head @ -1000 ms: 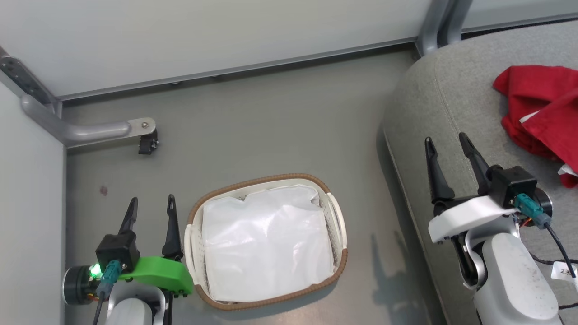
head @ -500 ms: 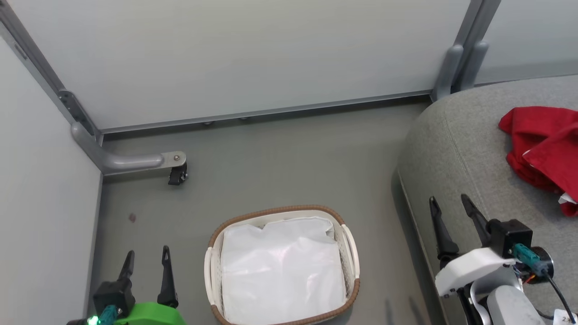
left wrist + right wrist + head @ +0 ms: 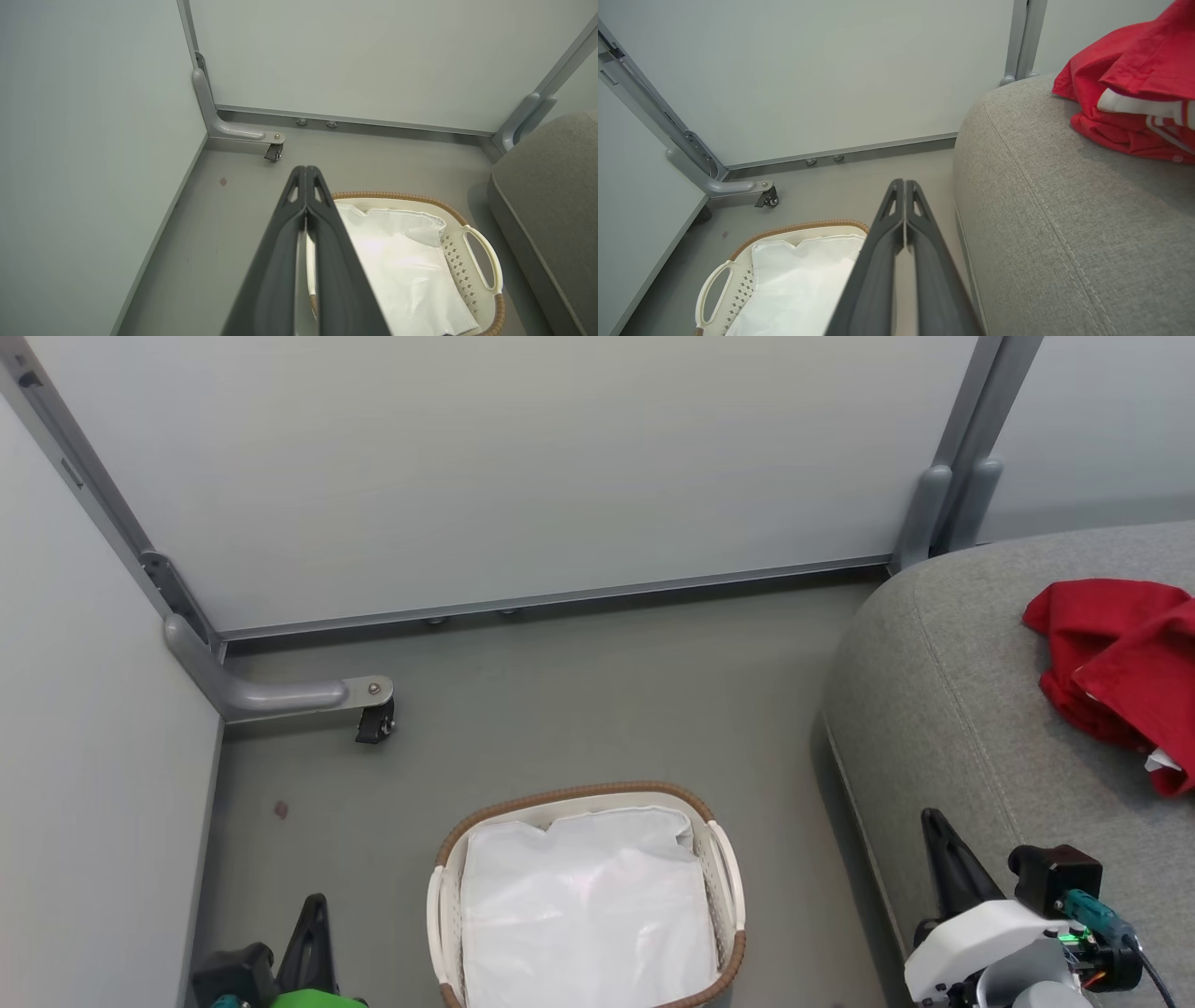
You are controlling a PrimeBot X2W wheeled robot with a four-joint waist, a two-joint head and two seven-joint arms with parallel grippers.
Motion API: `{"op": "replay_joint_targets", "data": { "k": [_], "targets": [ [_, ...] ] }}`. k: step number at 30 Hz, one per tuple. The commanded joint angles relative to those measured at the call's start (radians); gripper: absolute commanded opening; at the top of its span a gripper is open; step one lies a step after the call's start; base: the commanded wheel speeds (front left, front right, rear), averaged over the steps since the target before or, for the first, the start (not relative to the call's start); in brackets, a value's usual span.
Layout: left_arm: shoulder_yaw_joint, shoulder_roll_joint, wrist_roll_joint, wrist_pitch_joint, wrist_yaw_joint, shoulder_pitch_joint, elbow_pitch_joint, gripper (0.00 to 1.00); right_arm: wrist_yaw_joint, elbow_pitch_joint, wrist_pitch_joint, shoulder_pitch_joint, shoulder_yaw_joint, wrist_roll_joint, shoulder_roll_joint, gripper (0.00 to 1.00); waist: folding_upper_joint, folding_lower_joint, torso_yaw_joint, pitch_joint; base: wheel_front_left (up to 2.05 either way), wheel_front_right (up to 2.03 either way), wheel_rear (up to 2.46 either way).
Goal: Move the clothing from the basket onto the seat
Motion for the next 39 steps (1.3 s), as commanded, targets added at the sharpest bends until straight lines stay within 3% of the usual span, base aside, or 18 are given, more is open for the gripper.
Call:
{"op": "replay_joint_targets", "data": {
  "k": [1, 18, 39],
  "targets": [
    [0.011, 0.002, -0.047, 0.011, -0.005, -0.018, -0.017, 0.0, 0.0, -0.018, 0.012, -0.018, -0.009, 0.049, -0.004, 0.0, 0.0, 0.0001, 0.0, 0.0, 0.0, 0.0, 0.0],
    [0.036, 0.003, -0.344, 0.084, -0.021, -0.04, -0.065, 0.0, 0.0, -0.061, 0.084, -0.014, -0.024, 0.353, -0.006, 0.0, 0.0, 0.0001, -0.002, -0.002, 0.0, 0.0, 0.0],
    [0.068, 0.004, -0.638, 0.162, -0.036, -0.069, -0.105, 0.0, 0.0, -0.095, 0.163, -0.017, -0.045, 0.653, -0.008, 0.0, 0.0, 0.0001, -0.004, -0.004, 0.0, 0.0, 0.0]
  ]
}}
